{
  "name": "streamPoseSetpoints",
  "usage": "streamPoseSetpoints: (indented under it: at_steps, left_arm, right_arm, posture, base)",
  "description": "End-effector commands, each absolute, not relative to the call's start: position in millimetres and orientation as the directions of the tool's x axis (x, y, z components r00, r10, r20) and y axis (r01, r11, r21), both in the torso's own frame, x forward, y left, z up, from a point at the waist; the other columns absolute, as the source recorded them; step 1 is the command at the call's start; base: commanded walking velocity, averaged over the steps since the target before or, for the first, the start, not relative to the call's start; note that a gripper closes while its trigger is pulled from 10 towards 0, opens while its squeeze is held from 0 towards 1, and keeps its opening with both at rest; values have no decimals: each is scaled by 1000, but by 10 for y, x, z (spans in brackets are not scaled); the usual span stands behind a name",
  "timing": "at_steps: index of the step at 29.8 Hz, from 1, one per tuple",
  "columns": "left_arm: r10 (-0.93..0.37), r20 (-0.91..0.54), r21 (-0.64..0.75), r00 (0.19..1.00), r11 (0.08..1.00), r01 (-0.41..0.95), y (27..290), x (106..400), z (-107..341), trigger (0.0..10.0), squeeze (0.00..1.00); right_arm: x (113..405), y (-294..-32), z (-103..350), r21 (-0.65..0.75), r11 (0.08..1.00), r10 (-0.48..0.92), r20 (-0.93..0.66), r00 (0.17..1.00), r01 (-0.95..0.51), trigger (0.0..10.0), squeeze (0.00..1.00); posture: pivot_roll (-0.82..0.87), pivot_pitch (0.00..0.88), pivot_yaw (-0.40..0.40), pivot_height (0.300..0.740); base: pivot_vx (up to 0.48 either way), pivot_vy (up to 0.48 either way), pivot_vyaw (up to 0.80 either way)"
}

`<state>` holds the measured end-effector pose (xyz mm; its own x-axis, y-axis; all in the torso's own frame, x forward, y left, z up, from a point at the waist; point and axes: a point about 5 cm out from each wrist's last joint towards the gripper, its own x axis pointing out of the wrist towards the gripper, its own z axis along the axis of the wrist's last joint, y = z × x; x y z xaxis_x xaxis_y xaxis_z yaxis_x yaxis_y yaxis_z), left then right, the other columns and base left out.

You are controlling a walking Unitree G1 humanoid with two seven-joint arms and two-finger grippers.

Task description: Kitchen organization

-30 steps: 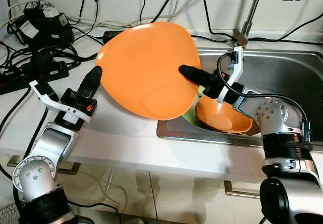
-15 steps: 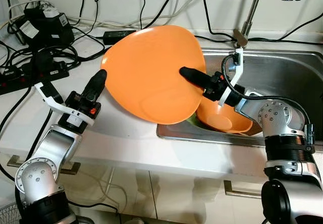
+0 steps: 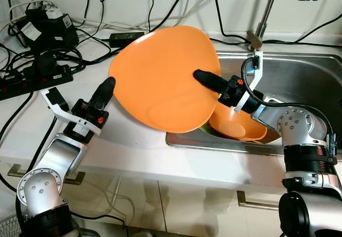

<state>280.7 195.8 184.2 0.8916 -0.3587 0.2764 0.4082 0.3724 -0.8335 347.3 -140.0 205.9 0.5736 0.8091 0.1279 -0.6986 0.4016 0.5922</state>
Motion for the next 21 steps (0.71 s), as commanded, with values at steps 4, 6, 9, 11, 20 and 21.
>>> streamPoseSetpoints:
  at_steps: [4, 6, 9, 11, 20, 21]
  left_arm:
    - [-423, 339, -783, 840, 369, 501, 1834, 2784, 2009, 10000, 1000]
    - [-423, 339, -783, 840, 369, 501, 1832, 2784, 2009, 10000, 1000]
    - [-417, 332, -784, 846, 377, 494, 1840, 2797, 1998, 10000, 1000]
    - [-406, 325, -783, 854, 391, 484, 1855, 2808, 1994, 10000, 1000]
    - [-483, 367, -761, 795, 336, 556, 1761, 2735, 2083, 10000, 1000]
    - [-499, 368, -757, 784, 329, 565, 1742, 2721, 2083, 10000, 1000]
  right_arm:
    - [3492, -1350, 2012, 572, 453, 805, 68, 589, -684, 0, 0]
    - [3496, -1351, 2003, 573, 458, 802, 63, 594, -680, 0, 0]
    - [3518, -1364, 1984, 578, 475, 788, 57, 614, -664, 0, 0]
    - [3531, -1372, 1981, 582, 482, 781, 54, 623, -655, 0, 0]
    - [3651, -1469, 1941, 603, 564, 693, 27, 720, -565, 0, 0]
    - [3662, -1479, 1940, 605, 568, 684, 28, 728, -557, 0, 0]
  posture:
    - [7, 11, 84, 740]
    - [7, 11, 84, 740]
    - [7, 8, 83, 740]
    - [6, 8, 83, 740]
    - [9, 7, 80, 740]
    - [9, 7, 80, 740]
  base:
    - [0, 0, 0]
    - [0, 0, 0]
    - [0, 0, 0]
    - [0, 0, 0]
    - [0, 0, 0]
    - [0, 0, 0]
